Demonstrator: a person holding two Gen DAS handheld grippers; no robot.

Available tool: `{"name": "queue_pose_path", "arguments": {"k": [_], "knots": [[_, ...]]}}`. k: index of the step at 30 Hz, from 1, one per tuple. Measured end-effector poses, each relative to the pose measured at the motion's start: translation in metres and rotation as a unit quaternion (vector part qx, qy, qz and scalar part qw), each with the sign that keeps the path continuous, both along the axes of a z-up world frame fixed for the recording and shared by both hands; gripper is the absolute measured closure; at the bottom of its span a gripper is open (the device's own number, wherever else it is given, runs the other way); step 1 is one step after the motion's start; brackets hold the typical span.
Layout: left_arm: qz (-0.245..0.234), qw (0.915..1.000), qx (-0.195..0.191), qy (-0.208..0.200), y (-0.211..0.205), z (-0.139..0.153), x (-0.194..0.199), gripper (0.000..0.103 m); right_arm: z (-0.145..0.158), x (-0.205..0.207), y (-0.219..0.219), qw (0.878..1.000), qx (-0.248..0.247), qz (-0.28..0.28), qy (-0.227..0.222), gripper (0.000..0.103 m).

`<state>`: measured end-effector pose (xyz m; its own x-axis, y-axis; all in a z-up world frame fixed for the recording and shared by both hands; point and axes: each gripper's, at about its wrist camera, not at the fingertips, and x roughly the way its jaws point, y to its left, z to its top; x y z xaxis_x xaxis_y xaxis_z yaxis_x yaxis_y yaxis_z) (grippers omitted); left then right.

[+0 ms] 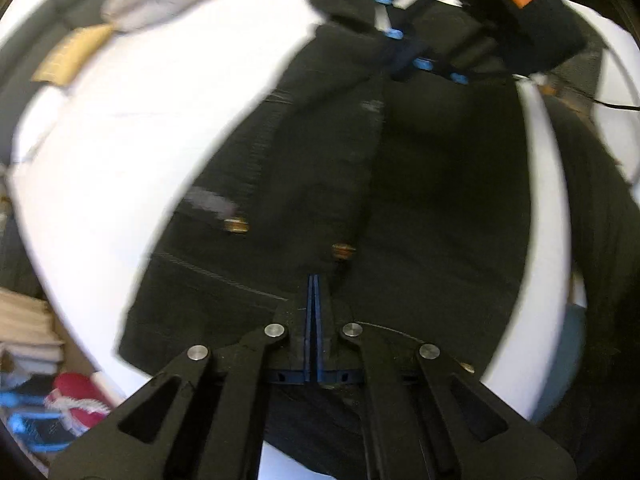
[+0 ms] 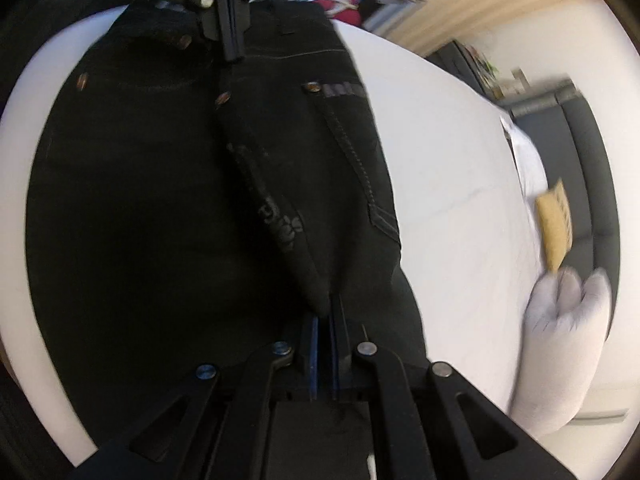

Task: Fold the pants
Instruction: 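Lift the jeans by the waistband with both tools, hanging the legs down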

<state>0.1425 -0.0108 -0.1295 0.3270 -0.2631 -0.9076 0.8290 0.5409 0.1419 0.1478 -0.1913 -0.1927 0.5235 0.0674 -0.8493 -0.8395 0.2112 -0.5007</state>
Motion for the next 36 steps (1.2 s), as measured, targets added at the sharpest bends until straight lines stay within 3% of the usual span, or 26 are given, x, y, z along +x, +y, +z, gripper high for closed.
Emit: {"name": "queue_pose_path", "arguments": {"k": [5,6,8,9,13,16,20,22,23,25,27,30,36], "knots": [[0.066,0.9921,-0.028,-0.103,0.012,0.011,-0.022,0.097,0.026,0.031,0.010,0.995,0.073,-0.057,0.027,0.098],[0.069,0.9900,-0.029,-0.120,0.011,0.009,-0.030,0.090,0.031,0.032,0.007,0.994,0.087,-0.063,0.032,0.098],[0.057,0.9866,-0.040,-0.147,0.009,0.003,-0.049,0.051,0.039,0.032,0.006,0.991,0.107,-0.073,0.040,0.098],[0.051,0.9849,-0.040,-0.161,0.006,0.000,-0.056,0.000,0.044,0.035,0.006,0.989,0.118,-0.079,0.045,0.098],[0.058,0.9841,-0.036,-0.164,-0.006,-0.018,-0.069,0.000,0.058,0.037,0.007,0.983,0.146,-0.092,0.055,0.097],[0.042,0.9686,0.014,-0.245,-0.031,-0.033,-0.083,0.000,0.068,0.033,0.003,0.980,0.162,-0.097,0.055,0.097],[0.050,0.9310,0.072,-0.354,-0.051,-0.051,-0.081,0.000,0.082,0.031,-0.004,0.971,0.199,-0.115,0.063,0.097],[0.050,0.9156,0.093,-0.388,-0.053,-0.057,-0.075,0.000,0.087,0.036,-0.006,0.966,0.216,-0.123,0.068,0.097],[0.047,0.9024,0.104,-0.416,-0.057,-0.064,-0.077,0.000,0.089,0.039,-0.005,0.964,0.223,-0.128,0.071,0.097],[0.034,0.8665,0.127,-0.481,-0.066,-0.077,-0.084,0.000,0.092,0.046,-0.004,0.959,0.236,-0.138,0.076,0.097],[0.034,0.8476,0.138,-0.511,-0.073,-0.084,-0.087,0.000,0.093,0.048,-0.005,0.957,0.241,-0.142,0.078,0.097],[0.039,0.8436,0.159,-0.511,-0.081,-0.103,-0.085,0.000,0.094,0.048,-0.006,0.954,0.248,-0.144,0.081,0.097],[0.046,0.8520,0.154,-0.498,-0.073,-0.093,-0.090,0.000,0.102,0.049,-0.009,0.946,0.272,-0.156,0.081,0.097]]}}
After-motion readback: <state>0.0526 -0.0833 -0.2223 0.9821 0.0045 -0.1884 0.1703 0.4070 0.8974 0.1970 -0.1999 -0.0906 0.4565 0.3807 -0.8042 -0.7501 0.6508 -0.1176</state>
